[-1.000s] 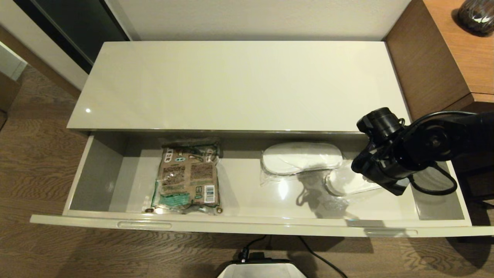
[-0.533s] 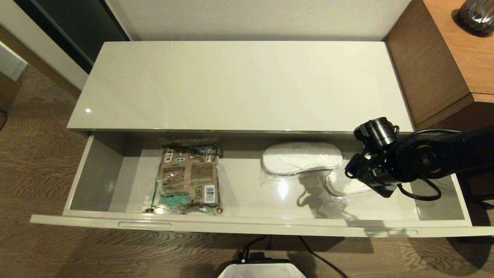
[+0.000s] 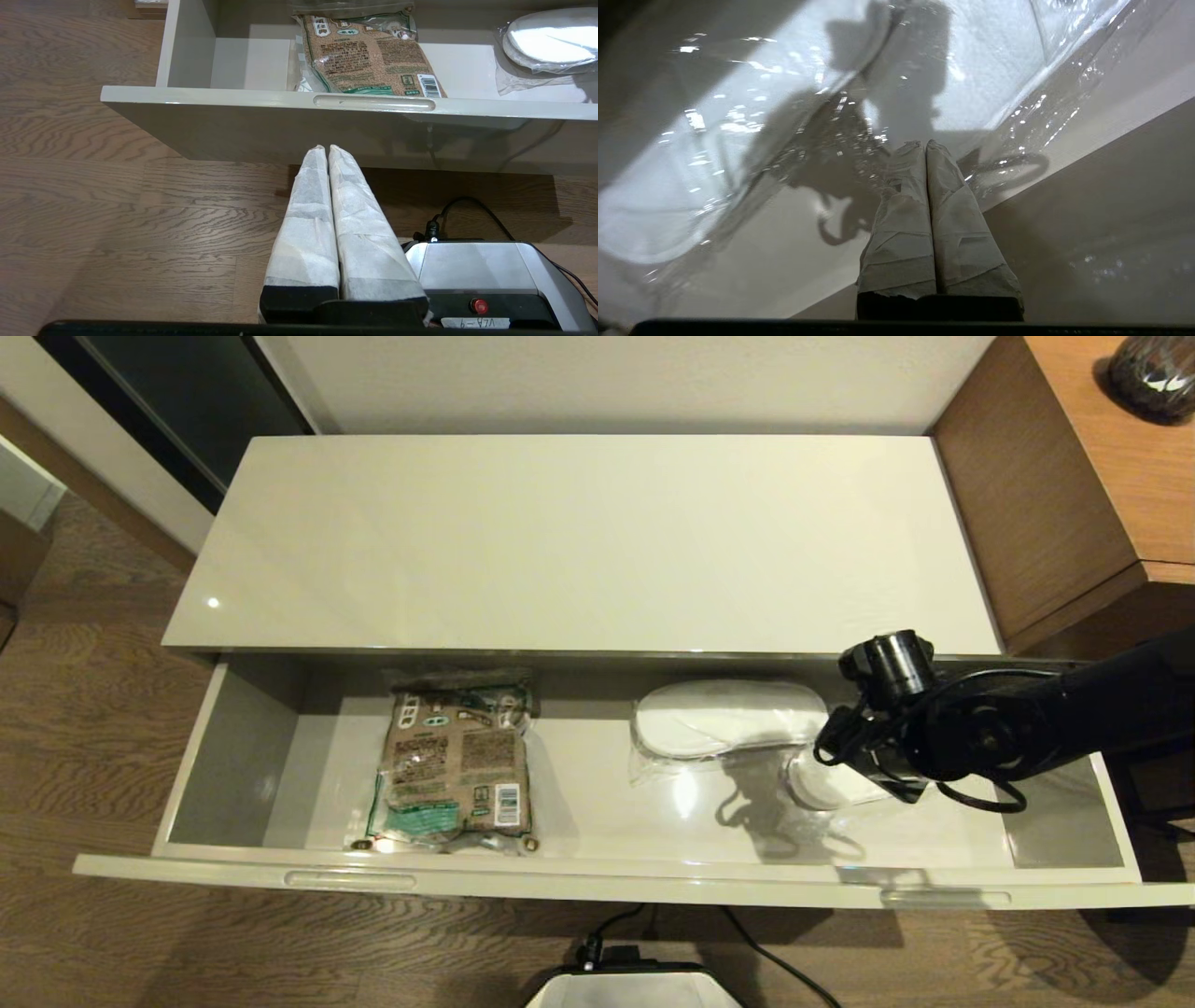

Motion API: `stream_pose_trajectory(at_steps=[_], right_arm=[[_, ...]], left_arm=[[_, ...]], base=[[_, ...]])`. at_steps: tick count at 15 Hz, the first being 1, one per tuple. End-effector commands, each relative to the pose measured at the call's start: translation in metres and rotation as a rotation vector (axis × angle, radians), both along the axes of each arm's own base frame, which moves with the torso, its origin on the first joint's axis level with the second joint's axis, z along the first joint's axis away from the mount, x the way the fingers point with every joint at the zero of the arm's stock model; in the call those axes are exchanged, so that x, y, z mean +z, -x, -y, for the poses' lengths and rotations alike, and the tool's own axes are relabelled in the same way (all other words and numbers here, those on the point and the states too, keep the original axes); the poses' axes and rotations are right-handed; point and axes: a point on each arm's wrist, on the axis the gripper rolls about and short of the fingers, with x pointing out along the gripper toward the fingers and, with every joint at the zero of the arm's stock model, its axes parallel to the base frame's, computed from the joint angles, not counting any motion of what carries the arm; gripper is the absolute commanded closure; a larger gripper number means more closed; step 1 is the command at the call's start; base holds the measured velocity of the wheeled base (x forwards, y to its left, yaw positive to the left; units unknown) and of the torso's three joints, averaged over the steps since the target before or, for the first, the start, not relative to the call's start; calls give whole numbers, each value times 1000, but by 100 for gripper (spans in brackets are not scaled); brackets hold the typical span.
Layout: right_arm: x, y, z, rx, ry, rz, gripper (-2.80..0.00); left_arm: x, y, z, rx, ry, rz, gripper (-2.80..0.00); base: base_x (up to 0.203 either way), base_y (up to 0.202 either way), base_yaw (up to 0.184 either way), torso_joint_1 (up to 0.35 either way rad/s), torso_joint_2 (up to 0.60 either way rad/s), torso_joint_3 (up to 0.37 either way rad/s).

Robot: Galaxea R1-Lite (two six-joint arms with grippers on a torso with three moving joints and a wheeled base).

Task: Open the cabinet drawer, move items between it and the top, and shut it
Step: Take out the disposable slippers from the drawer

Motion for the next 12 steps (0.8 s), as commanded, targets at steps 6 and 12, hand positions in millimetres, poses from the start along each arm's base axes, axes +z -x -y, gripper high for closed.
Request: stream_pose_trajectory(at_steps=[6,12], right_arm=[[-36,-21,9,-40,-4,-11,0],[-43,-23,9,-30,-3,24,0]], left_arm=[[0,0,0,-1,0,1,0],[0,0,0,-1,-2,0,0]], base=[[0,0,0,0,0,0],[0,0,0,0,0,0]])
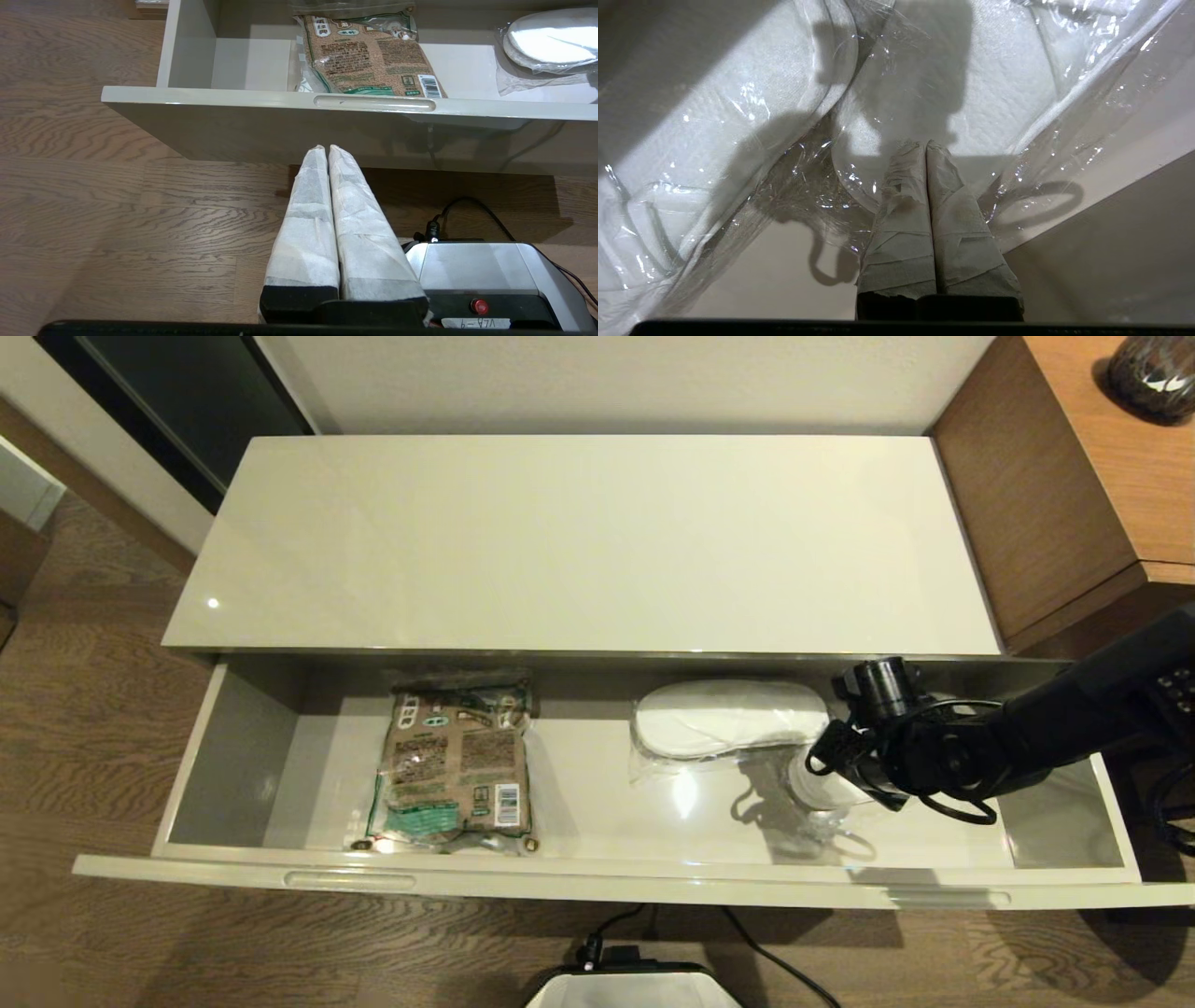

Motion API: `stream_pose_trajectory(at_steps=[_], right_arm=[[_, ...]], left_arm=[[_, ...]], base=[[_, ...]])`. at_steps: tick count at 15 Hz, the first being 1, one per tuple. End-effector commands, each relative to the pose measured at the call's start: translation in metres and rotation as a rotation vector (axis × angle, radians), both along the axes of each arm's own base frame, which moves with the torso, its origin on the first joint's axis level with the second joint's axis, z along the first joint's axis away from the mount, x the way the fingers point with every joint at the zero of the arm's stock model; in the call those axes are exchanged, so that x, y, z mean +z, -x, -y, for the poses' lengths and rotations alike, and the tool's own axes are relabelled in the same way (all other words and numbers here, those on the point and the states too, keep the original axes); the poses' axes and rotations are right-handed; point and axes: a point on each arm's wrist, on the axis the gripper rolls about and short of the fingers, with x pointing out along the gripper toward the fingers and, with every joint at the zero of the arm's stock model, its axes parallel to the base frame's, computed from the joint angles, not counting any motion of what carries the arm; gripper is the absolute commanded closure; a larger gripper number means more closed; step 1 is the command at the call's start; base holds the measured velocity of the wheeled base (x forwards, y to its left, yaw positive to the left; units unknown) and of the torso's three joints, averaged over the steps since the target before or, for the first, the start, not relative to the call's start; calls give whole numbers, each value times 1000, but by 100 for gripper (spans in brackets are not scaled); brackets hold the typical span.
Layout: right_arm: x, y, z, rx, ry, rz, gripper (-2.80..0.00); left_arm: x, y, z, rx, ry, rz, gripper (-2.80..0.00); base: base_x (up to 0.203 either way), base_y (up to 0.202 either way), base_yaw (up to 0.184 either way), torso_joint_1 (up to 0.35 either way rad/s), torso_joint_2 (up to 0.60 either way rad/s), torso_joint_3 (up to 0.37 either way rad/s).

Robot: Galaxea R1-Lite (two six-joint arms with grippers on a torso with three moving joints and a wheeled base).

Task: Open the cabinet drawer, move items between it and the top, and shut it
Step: Take out the disposable slippers from the drawer

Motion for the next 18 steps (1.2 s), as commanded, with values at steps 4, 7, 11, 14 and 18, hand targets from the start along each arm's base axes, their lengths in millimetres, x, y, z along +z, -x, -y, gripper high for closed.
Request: stream_pose_trajectory(at_steps=[4,7,11,14,18], right_arm=[[-8,2,-3,1,12,-18,0],[5,6,-2,11,-1,10,0],[-5,10,5,18,-34,-34,0],[-6,10,13,19,-56,-43,0],[-1,10,18,34,-87,-38,0]], left_arm=[[0,0,0,0,0,0,0],[0,0,0,0,0,-1,0],[0,0,0,0,0,-1,0],[0,0,0,0,0,-1,0],[0,0,0,0,0,0,0]], base=[[0,0,0,0,0,0],[0,0,0,0,0,0],[0,0,0,0,0,0],[0,0,0,0,0,0],[0,0,0,0,0,0]])
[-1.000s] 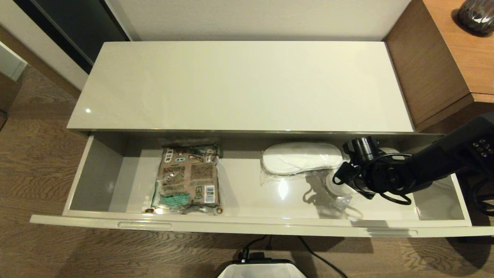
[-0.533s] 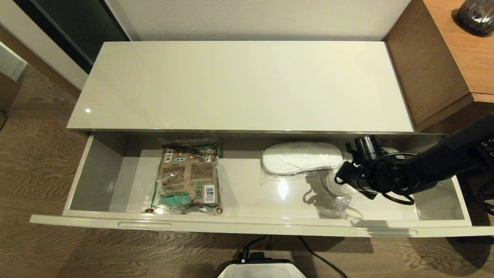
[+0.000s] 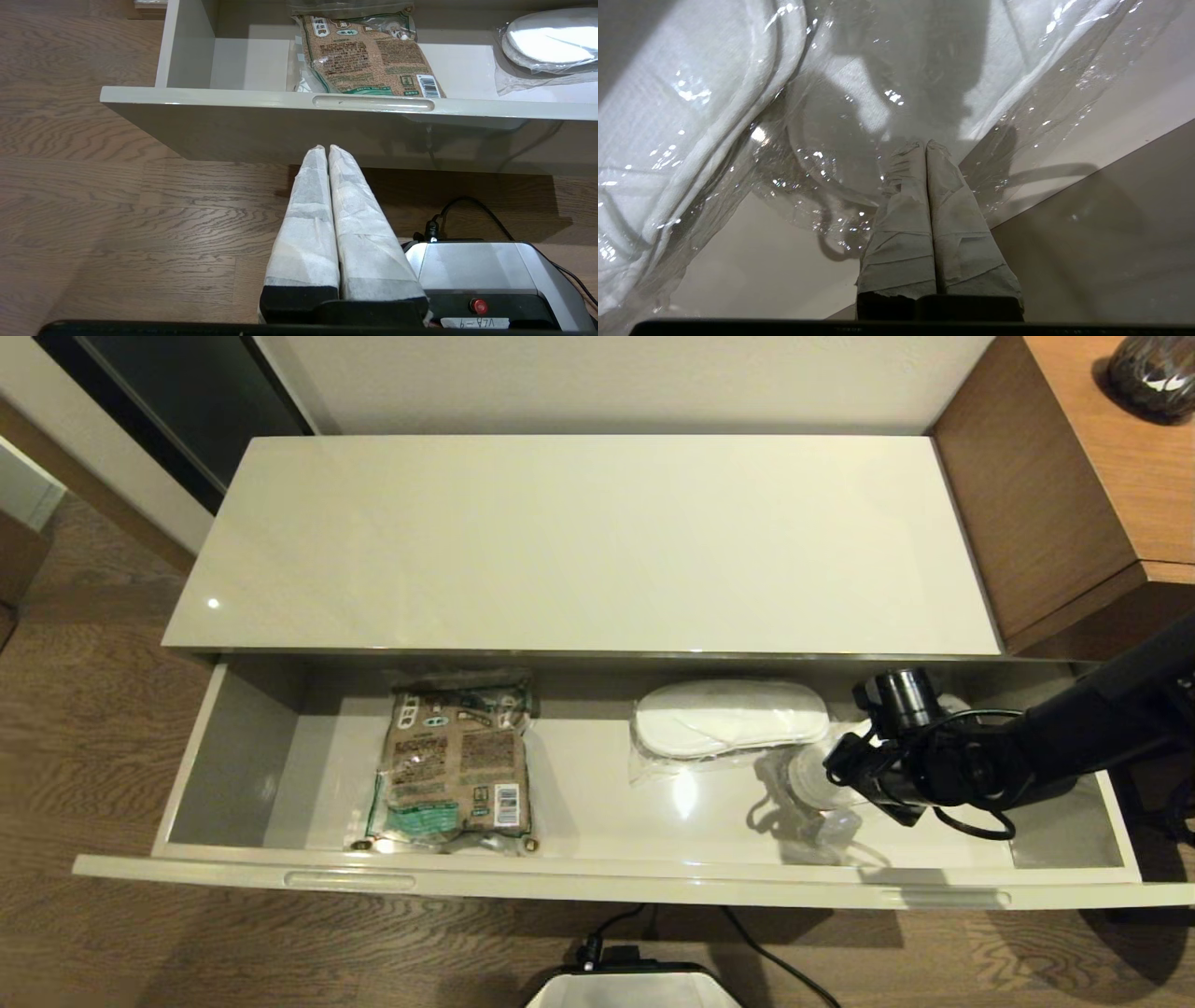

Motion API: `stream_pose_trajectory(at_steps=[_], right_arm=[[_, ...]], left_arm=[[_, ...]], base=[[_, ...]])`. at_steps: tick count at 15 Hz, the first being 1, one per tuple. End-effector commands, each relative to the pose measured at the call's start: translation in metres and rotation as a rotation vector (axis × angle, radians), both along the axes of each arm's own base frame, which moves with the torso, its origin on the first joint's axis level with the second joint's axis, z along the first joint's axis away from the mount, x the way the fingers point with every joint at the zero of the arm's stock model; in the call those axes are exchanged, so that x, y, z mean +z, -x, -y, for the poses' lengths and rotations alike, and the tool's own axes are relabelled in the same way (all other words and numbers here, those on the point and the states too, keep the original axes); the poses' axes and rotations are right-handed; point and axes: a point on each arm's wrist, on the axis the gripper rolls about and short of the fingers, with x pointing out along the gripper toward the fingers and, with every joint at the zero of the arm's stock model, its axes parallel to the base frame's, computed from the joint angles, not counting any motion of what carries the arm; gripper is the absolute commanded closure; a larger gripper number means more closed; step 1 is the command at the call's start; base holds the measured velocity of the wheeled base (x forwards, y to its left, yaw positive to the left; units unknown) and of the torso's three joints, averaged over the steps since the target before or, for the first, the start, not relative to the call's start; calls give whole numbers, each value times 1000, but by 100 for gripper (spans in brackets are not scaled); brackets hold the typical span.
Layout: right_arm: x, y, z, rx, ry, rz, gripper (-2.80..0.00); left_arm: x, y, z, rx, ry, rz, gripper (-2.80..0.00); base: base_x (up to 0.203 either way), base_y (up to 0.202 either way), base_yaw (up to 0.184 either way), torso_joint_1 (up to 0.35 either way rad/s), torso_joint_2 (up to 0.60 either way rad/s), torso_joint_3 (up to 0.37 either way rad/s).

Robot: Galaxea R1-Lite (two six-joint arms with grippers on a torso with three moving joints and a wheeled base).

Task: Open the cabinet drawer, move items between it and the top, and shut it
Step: Take out the disposable slippers from the drawer

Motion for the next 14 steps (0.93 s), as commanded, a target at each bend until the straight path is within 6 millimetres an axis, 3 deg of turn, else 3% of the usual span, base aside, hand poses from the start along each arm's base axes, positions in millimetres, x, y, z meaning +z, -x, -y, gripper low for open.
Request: stream_pose_trajectory(at_steps=[1,5,11,14], right_arm=[[5,1,2,-2,-12,13,0],[12,2,2,25,-42,28,0],[2,1,33,42,-64,78,0],[2,0,34,60,-63,89,0]], left_arm=[[0,0,0,-1,0,0,0],[0,0,0,-1,-1,0,0],[0,0,0,-1,0,0,0],[0,0,0,-1,0,0,0]], base=[[0,0,0,0,0,0],[0,0,0,0,0,0],[0,0,0,0,0,0],[0,0,0,0,0,0]])
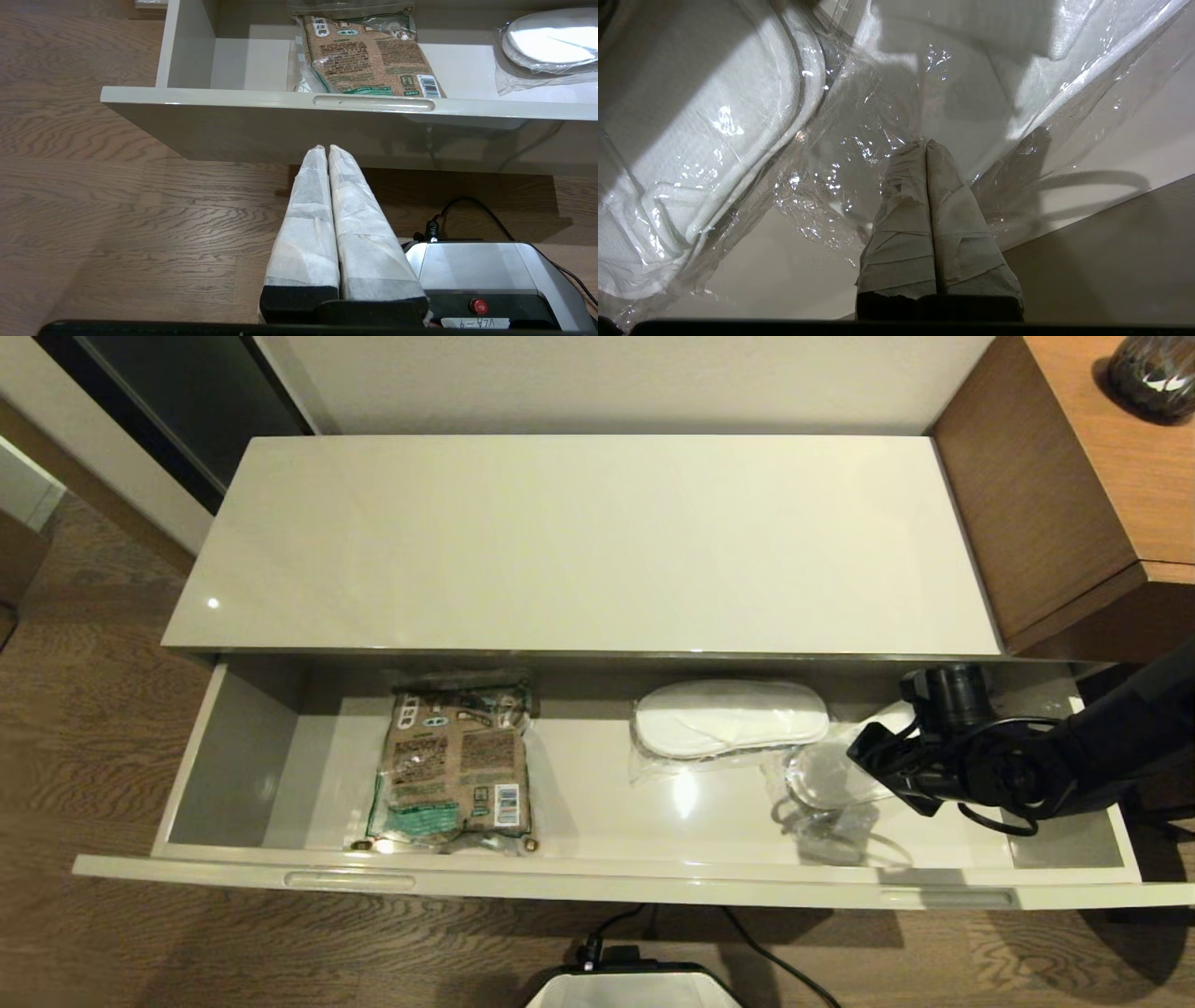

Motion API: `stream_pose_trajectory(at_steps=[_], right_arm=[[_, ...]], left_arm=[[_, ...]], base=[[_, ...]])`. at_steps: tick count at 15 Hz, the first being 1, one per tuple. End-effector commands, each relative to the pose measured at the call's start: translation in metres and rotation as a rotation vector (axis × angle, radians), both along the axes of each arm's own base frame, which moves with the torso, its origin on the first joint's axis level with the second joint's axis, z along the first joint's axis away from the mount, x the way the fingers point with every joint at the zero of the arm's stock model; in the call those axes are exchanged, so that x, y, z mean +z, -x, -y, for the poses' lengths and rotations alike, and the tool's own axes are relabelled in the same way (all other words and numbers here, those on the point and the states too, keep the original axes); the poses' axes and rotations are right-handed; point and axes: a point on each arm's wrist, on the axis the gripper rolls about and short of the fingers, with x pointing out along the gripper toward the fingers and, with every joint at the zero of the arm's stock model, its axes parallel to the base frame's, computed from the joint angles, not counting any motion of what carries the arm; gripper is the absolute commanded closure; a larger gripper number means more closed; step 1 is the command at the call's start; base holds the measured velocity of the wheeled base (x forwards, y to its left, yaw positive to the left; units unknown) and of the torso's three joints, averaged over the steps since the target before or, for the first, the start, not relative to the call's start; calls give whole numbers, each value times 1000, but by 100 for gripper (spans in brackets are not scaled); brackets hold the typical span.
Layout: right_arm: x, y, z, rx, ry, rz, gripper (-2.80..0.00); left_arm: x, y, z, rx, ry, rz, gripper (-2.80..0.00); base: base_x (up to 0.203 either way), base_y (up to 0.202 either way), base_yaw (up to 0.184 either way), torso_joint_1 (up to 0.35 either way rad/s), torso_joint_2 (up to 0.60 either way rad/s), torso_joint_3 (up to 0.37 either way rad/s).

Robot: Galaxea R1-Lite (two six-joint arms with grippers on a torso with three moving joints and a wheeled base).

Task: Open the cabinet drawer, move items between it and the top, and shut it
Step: Take out the disposable slippers from the drawer

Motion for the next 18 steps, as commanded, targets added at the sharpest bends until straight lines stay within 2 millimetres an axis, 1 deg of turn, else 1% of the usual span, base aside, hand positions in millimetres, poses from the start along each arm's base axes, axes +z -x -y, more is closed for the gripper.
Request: stream_pose_trajectory(at_steps=[1,4,10,18], right_arm=[[-3,1,1,9,-16,-8,0],[0,5,3,5,-21,-7,0],[4,4,2,9,-18,5,0],[-3,-1,1,-33,20,-3,0]], left_arm=[[0,0,0,-1,0,0,0],[0,0,0,-1,0,0,0],[0,0,0,-1,0,0,0],[0,0,0,-1,0,0,0]], base=[[0,0,0,0,0,0],[0,0,0,0,0,0],[0,0,0,0,0,0],[0,0,0,0,0,0]])
